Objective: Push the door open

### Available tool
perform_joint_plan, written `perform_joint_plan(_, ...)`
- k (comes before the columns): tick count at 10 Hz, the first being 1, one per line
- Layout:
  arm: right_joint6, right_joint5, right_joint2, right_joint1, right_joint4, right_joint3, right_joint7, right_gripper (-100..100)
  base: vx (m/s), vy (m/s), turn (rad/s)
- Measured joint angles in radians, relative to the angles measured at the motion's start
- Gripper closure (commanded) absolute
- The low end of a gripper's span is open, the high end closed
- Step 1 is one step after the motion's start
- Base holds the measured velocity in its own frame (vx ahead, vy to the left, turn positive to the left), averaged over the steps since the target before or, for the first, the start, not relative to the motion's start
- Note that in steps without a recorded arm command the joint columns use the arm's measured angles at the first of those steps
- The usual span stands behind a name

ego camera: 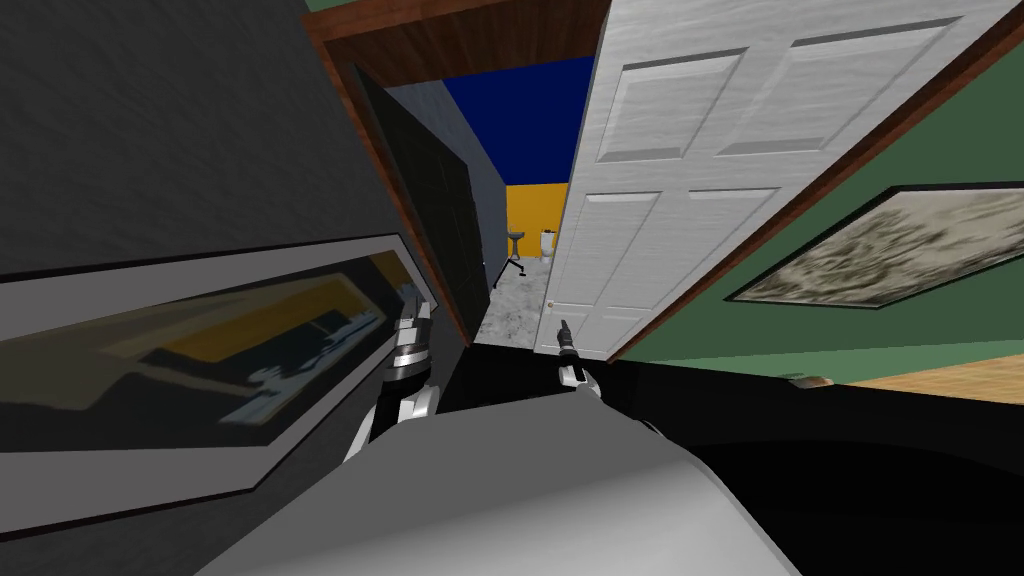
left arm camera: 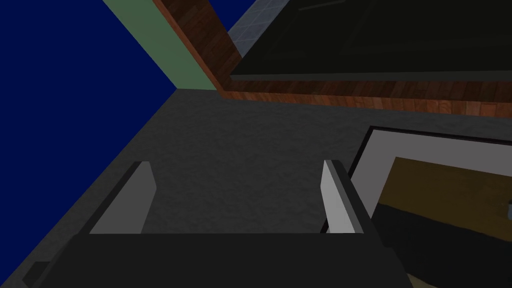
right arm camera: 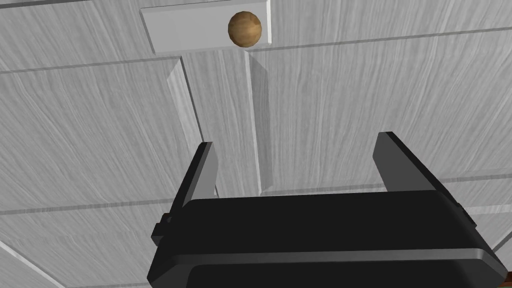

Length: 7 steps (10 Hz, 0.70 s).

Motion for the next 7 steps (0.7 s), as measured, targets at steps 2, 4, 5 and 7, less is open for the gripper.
perform_joint_plan(2, -0.008, -0.002, -0.002, -0.012, 0.035, -0.005, -0.004, -100, 0.073, -0.015, 0.055)
perform_joint_plan(4, -0.021, -0.005, -0.006, -0.032, 0.084, -0.011, -0.007, -100, 0.085, -0.008, 0.087)
perform_joint_plan(5, -0.022, -0.007, -0.006, -0.035, 0.097, -0.014, -0.009, -100, 0.109, -0.028, 0.068)
perform_joint_plan(7, -0.024, -0.008, -0.005, -0.043, 0.117, -0.018, -0.009, -100, 0.090, -0.015, 0.016)
